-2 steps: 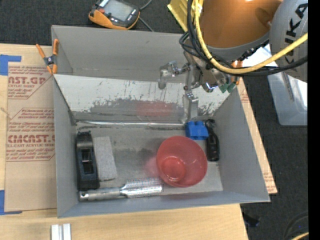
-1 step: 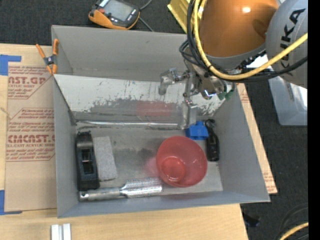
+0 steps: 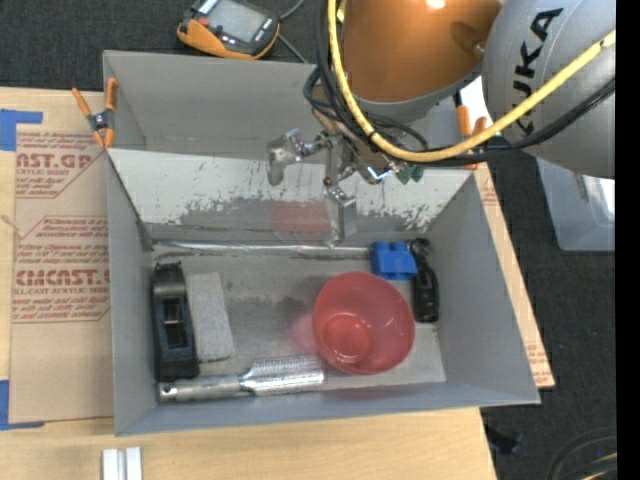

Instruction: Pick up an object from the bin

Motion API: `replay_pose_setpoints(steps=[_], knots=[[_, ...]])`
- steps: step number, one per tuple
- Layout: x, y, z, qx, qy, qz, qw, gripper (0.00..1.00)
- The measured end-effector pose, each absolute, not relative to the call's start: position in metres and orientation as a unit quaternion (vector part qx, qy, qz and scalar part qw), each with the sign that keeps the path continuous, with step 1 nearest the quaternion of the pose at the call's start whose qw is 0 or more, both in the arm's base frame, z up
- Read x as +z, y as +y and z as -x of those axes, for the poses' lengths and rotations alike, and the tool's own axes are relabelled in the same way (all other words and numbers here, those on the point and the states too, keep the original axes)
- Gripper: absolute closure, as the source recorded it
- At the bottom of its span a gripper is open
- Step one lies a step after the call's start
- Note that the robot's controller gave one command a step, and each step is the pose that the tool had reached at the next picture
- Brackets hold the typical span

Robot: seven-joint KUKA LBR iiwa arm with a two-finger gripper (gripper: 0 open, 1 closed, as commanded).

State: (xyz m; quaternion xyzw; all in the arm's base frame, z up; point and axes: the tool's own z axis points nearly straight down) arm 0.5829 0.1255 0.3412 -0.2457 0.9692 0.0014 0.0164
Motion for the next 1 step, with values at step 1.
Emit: replay_pose_setpoints(steps=[1], knots=[[0.2563,0.0348,-0.5397,0.002,0.989,0.145,0.009,0.00]])
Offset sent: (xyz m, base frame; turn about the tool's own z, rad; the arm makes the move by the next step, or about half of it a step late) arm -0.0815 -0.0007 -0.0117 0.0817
